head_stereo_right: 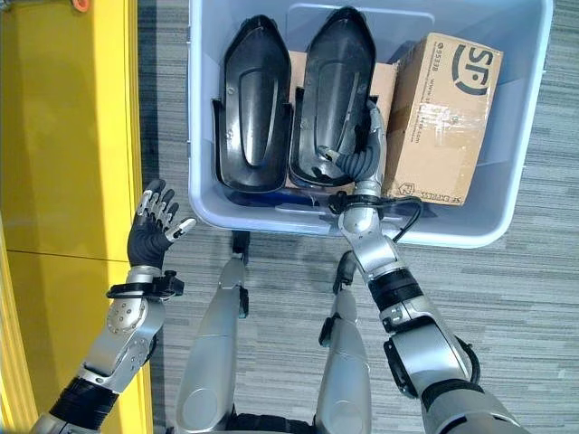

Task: Move parts from the plastic box to the shelf.

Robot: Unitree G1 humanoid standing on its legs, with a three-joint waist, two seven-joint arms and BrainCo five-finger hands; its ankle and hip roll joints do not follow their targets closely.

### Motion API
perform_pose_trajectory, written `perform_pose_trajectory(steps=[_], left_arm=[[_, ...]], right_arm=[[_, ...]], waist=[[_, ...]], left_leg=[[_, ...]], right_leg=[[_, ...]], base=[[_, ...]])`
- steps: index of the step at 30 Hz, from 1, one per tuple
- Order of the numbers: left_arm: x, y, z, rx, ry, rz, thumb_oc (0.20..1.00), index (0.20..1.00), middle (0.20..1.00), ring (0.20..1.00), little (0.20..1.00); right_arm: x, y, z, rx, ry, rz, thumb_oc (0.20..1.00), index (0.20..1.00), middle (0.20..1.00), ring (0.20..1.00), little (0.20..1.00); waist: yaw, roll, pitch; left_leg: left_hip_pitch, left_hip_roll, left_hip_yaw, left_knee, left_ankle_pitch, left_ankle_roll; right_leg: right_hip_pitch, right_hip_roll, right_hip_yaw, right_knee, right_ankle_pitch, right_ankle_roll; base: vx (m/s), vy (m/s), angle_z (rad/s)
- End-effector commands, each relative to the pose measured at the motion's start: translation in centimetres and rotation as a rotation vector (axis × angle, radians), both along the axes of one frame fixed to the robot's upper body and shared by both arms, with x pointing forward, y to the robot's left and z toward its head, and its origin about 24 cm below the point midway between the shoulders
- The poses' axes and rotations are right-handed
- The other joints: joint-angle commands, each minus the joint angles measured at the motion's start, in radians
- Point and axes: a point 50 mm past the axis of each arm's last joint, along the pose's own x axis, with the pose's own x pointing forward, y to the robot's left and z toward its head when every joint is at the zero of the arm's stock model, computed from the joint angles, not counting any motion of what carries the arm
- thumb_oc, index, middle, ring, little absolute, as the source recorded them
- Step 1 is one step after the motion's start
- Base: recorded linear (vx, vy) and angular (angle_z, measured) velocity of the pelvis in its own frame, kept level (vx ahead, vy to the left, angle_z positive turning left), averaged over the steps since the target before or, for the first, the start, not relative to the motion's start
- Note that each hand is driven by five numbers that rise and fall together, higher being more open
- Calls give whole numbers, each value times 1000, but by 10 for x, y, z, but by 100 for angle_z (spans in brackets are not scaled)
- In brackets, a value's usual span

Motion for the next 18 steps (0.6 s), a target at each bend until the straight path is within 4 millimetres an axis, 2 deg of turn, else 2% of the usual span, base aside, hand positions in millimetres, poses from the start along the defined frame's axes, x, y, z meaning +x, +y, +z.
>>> perform_pose_trajectory(steps=[1,10,18], left_arm=[[-12,3,12,28,-84,14,1000,1000,1000,1000,1000],[-13,3,14,46,-91,31,1000,1000,1000,1000,1000],[-14,4,12,42,-83,38,1000,1000,1000,1000,1000]], right_arm=[[-12,-5,28,6,-183,-26,1000,1000,1000,1000,1000],[-32,0,24,88,-255,-15,1000,1000,1000,1000,1000],[-24,-3,13,136,-196,-72,1000,1000,1000,1000,1000]], waist=[[5,-13,-2],[-19,-21,-2],[-23,-20,-2]], left_leg=[[-2,-35,8,83,-122,29],[1,-29,15,85,-121,26],[-5,-28,15,88,-121,24]], right_leg=[[13,-63,-22,147,-129,11],[13,-63,-20,146,-129,12],[6,-60,-21,150,-128,10]], base=[[0,0,0],[0,0,0],[0,0,0]])
